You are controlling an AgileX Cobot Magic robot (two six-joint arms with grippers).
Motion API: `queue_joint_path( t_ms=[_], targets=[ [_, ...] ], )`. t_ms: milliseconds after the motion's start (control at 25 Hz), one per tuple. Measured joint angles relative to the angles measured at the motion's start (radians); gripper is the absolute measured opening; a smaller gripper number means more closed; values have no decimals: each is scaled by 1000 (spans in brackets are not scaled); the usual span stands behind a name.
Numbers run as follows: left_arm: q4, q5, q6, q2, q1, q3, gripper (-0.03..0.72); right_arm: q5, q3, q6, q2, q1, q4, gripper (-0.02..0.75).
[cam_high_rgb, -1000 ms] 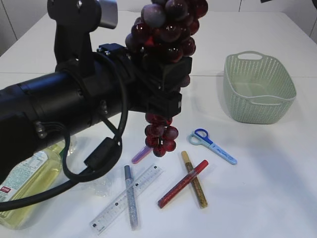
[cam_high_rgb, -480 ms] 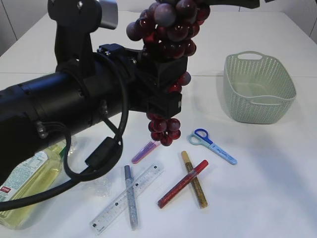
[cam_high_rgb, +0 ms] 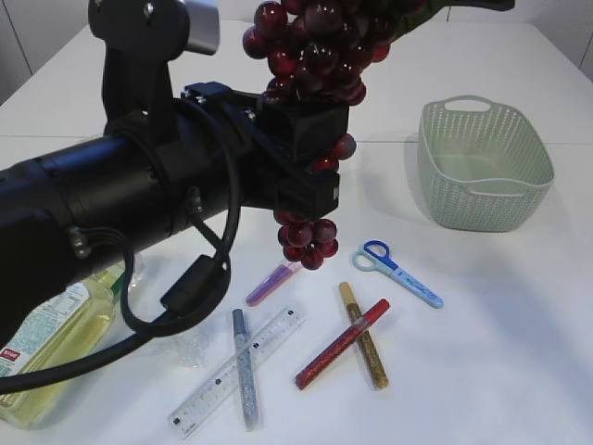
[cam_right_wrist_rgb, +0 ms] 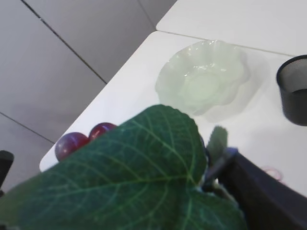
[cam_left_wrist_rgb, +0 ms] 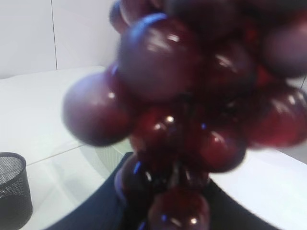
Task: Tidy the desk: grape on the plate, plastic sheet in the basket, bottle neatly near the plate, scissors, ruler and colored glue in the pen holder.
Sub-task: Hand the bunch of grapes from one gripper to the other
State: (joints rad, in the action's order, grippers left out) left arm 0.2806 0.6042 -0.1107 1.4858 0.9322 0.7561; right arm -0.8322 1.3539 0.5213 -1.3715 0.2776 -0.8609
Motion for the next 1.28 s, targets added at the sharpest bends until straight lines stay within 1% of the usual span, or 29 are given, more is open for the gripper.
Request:
queue_joint_path(
  t_ms=[120, 240, 320, 440, 520, 640, 720, 840, 880, 960, 1080, 1200, 1280],
  targets=[
    [6, 0, 1, 0, 0, 0, 182, 19, 0, 0, 0, 0, 24, 650],
    [28, 0, 1, 0, 0, 0, 180, 46, 0, 0, 0, 0, 23, 650],
    [42, 0, 1, 0, 0, 0, 180, 66, 0, 0, 0, 0, -15, 650],
    [46, 0, 2, 0, 0, 0, 179, 93, 0, 13, 0, 0, -105, 650],
    [49, 0, 2, 0, 0, 0, 179, 112, 0, 15, 0, 0, -134, 650],
    [53, 0, 2, 0, 0, 0, 179, 133, 0, 19, 0, 0, -139, 650],
    [56, 0, 2, 0, 0, 0, 177, 137, 0, 20, 0, -2, -112, 650],
    [81, 0, 2, 0, 0, 0, 176, 139, 0, -11, 0, -4, 7, 640],
    [93, 0, 2, 0, 0, 0, 176, 139, 0, -50, 0, -4, 70, 633],
    [117, -4, 2, 0, 0, 0, 176, 131, 0, -148, 0, -4, 212, 615],
    [126, -20, 3, 0, -4, 0, 175, 76, 0, -325, 0, -4, 485, 597],
    [126, -69, 3, 0, -24, 0, 175, -29, 0, -488, 0, -4, 726, 594],
    [131, -115, 3, 0, -37, 0, 174, -106, 0, -544, 0, -4, 861, 594]
  ],
)
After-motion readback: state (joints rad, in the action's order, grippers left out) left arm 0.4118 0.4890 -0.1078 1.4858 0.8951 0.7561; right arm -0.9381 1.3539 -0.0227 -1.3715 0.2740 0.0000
